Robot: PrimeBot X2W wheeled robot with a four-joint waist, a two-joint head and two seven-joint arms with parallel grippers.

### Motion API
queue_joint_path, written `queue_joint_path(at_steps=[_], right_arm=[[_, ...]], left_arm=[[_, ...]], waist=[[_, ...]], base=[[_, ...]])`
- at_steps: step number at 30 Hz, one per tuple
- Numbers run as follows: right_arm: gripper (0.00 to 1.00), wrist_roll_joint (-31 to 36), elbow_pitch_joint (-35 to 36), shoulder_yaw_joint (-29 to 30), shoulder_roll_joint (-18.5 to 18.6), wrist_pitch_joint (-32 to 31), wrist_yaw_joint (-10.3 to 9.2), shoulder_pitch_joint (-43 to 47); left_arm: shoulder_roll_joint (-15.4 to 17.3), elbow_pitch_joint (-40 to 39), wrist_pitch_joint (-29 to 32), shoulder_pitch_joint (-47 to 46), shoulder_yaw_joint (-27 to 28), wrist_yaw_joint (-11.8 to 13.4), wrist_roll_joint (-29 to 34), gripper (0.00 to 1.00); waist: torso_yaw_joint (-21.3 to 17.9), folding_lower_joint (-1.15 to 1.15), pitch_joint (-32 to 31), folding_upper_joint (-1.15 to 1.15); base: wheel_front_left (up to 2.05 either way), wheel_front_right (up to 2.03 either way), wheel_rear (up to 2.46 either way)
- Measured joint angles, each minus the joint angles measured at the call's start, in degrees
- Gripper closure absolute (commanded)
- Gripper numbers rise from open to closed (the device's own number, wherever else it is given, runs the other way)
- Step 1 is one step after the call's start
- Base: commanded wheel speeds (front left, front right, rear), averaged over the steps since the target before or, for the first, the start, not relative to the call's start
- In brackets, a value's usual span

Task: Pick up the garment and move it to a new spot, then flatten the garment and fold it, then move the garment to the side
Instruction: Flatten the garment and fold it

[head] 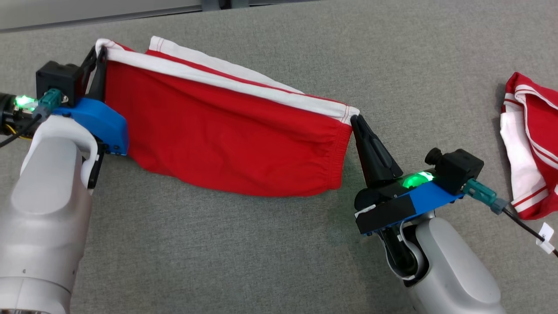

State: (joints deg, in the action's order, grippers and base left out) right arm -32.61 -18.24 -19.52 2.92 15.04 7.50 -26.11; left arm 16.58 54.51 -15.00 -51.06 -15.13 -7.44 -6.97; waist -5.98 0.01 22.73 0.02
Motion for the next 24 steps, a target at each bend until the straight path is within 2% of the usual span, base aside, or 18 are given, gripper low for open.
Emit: queue_joint_path(at_steps=[9, 24], right_arm=[[1.0, -1.3, -0.1, 1.2, 0.0, 0.0, 0.0, -2.4], [1.0, -2.3, -0.4, -0.6, -0.1, 0.0, 0.0, -4.5]], left_arm=[[0.7, 2.2, 0.0, -4.6, -2.5, 0.0, -0.2, 1.0], [2.0, 3.8, 0.0, -8.3, -5.0, 0.0, -0.5, 1.0]], waist=[[-0.2, -0.01, 2.7, -0.01], [-3.6, -0.01, 7.4, -0.02]], base=[[0.0, 0.0, 0.0], [0.0, 0.0, 0.0]])
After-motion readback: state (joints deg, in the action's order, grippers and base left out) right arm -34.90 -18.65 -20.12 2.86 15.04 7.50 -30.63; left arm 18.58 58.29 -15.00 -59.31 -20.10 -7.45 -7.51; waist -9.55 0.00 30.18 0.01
